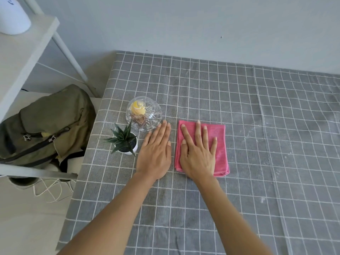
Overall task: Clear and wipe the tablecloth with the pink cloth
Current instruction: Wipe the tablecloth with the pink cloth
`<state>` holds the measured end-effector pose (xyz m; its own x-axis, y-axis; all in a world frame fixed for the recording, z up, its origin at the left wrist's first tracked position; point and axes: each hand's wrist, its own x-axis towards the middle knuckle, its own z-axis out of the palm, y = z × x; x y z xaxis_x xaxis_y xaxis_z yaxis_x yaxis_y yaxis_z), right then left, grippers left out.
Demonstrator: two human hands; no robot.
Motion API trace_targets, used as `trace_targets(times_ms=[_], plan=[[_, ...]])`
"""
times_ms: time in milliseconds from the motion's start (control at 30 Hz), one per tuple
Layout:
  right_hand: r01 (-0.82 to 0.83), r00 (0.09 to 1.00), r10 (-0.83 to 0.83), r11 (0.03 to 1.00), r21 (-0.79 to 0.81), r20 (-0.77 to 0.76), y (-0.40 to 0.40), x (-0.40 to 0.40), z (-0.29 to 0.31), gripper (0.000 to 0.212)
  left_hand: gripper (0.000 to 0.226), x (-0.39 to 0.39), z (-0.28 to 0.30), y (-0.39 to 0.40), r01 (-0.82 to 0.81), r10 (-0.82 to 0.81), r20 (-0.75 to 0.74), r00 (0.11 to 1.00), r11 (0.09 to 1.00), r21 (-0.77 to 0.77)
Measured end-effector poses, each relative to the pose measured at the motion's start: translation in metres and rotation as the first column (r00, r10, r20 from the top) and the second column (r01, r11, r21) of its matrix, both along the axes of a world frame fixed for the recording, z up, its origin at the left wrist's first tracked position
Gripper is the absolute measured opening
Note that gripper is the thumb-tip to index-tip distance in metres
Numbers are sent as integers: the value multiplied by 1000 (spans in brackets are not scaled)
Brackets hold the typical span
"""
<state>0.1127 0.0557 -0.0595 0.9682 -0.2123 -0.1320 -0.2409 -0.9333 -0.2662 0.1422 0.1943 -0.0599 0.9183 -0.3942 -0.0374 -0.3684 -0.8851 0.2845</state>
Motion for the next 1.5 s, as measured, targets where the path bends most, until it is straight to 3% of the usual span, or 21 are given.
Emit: trace_targets(times_ms=[300, 533, 700, 833, 900, 1033, 1100, 1333, 1500], plan=[[27, 999, -27, 1000, 1, -24, -6, 30, 3, 53, 60, 1, 0, -1, 2, -2, 2, 1000, 1000, 31], [-114, 993, 114, 993, -11, 1, -32, 12, 5, 50, 56, 2, 1, 0, 7, -7, -17, 1000, 1000, 3], [165, 984, -169, 984, -60, -56, -106, 8, 5, 51, 55, 3, -1, 1, 4, -4, -21, 1000, 1000, 8], [346, 936, -346, 938, -12, -64, -100, 15, 6, 53, 56, 2, -2, 1, 3, -3, -18, 1000, 1000, 8], [315, 945, -315, 949, -16, -90, -82, 20, 7, 54, 57, 2, -1, 1, 6, -6, -15, 1000, 1000, 8], [39, 997, -40, 999, -13, -65, -21, 23, 5, 54, 54, 1, -1, 1, 3, -3, 4, 1000, 1000, -10], [-8, 999, 8, 1000, 5, -37, -6, 23, 4, 53, 54, 1, -1, 1, 7, -7, 20, 1000, 1000, -2], [-17, 994, 15, 1000, -17, -110, -39, 26, 8, 52, 54, 1, 0, 1, 9, -9, 15, 1000, 1000, 0], [171, 965, -180, 983, -63, -189, -110, 17, 14, 52, 53, 1, -1, 3, 12, -13, 14, 1000, 1000, 5]])
